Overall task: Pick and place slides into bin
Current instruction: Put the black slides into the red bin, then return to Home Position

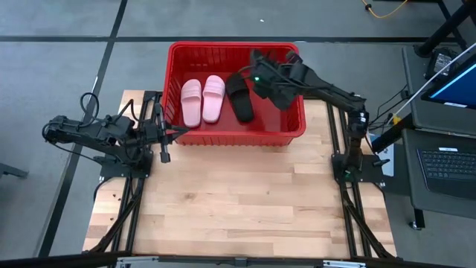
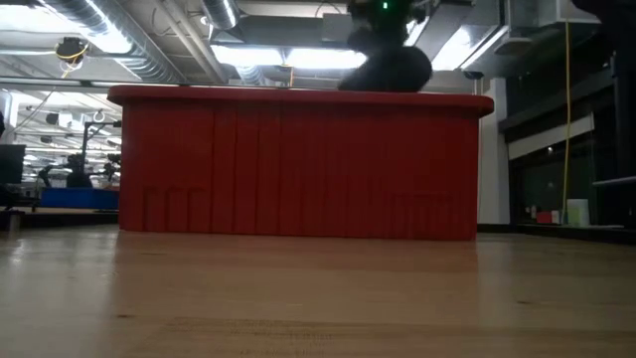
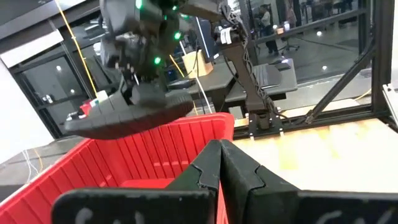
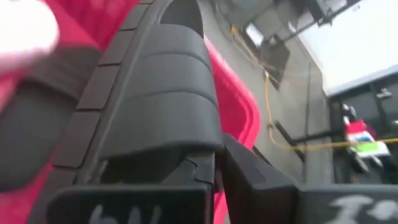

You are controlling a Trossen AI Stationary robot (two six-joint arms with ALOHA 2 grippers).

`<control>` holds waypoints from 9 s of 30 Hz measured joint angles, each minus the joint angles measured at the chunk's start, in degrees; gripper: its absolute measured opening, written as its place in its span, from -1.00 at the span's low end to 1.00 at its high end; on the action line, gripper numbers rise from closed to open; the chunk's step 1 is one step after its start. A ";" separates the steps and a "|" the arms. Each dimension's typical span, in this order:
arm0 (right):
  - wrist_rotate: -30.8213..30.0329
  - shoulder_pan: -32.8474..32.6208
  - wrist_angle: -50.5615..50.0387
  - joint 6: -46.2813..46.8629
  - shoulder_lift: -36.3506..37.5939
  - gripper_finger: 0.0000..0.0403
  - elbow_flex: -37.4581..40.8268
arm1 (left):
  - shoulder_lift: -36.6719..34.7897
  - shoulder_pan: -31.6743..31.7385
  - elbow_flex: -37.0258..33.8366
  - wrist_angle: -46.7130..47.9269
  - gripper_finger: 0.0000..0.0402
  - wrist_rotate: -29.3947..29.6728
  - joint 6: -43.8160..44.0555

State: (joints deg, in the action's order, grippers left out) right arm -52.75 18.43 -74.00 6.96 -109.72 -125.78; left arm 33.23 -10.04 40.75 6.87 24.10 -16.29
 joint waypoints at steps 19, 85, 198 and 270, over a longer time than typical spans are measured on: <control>0.07 3.18 -5.92 1.77 -13.46 -0.93 0.48 | 0.02 0.00 0.00 1.16 -0.99 0.02 1.20; 6.76 10.98 -1.53 -2.94 -26.59 -0.45 0.55 | 2.93 0.02 0.00 4.11 -0.99 0.02 5.07; 6.97 -38.58 9.28 22.74 -0.03 -0.99 13.16 | -26.81 -0.04 -12.74 10.03 -0.99 -9.87 8.46; 21.75 -42.79 85.10 -6.12 89.63 -0.99 113.50 | -33.11 4.55 -40.33 -21.70 -0.99 -5.33 9.53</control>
State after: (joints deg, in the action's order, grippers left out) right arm -30.99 -24.36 11.10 0.84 -20.08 -12.28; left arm 0.12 -5.50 0.43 -14.83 18.76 -6.76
